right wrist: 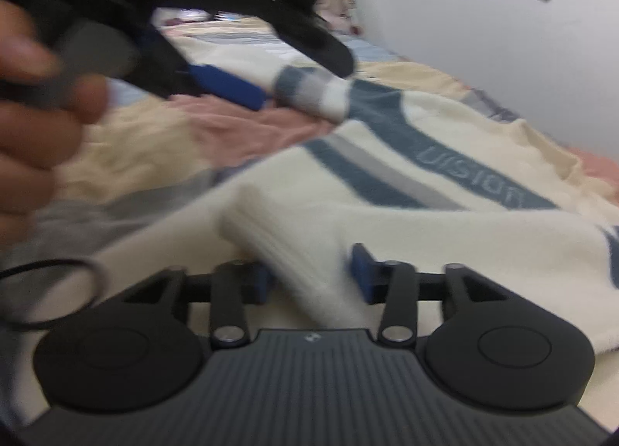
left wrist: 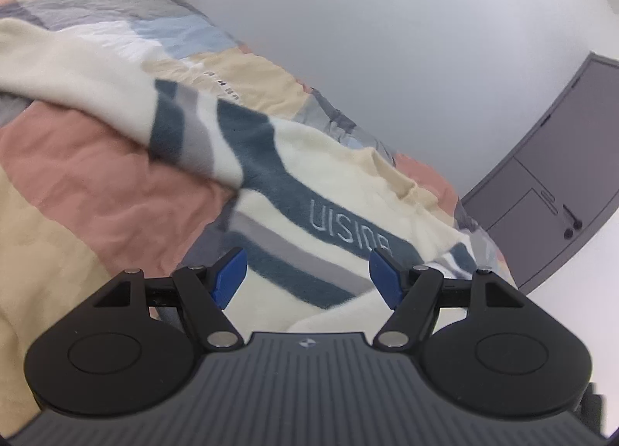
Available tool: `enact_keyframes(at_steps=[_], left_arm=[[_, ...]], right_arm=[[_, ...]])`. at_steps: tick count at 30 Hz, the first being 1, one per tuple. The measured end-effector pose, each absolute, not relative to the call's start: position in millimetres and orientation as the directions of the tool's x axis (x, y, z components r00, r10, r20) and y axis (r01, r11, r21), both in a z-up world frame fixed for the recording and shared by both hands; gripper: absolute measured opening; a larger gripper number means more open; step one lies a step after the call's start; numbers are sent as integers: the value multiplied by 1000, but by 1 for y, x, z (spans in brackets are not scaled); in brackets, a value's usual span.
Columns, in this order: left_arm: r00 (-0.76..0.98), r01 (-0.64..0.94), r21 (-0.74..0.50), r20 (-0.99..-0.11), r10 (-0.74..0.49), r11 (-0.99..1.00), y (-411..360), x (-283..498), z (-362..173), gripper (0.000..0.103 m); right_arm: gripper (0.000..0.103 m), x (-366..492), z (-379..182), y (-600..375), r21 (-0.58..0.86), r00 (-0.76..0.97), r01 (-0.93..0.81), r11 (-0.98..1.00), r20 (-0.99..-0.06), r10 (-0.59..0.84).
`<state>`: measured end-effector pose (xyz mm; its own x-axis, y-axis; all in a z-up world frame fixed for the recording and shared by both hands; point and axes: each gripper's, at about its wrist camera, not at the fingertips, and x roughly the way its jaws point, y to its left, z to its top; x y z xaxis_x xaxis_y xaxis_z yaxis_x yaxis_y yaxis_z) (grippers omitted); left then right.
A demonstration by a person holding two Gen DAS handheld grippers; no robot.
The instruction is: Fold large clothes
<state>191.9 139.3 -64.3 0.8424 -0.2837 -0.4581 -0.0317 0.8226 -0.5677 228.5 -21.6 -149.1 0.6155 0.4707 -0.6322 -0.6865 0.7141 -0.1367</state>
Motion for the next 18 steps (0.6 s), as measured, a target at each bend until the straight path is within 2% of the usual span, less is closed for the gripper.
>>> enact_keyframes(at_steps=[1,4,9,15,18], left_arm=[[839,-17,-570,-455,-298,821,137,192,-64,75],[827,23,-571,-450,-337,821,126,189,-62,75],[803,108,-498,-466,-371,860,94,183,-60,74],[756,169,-454,-511,-410,875,61,186,-72,73],[723,162,-380,-582,-372,910,43,190,-85,73]], right_arm=[[51,217,-162,-25,-118,598,-700,705,-638,486],[51,200,-150,-44,-98,577,-712,696,-646,499],[52,183,-126,-91,-32,584,-656,755,-654,480],[52,181,-118,-152,53,662,-454,890,-648,377],[52,190,-125,-179,110,685,-293,950,-669,289]])
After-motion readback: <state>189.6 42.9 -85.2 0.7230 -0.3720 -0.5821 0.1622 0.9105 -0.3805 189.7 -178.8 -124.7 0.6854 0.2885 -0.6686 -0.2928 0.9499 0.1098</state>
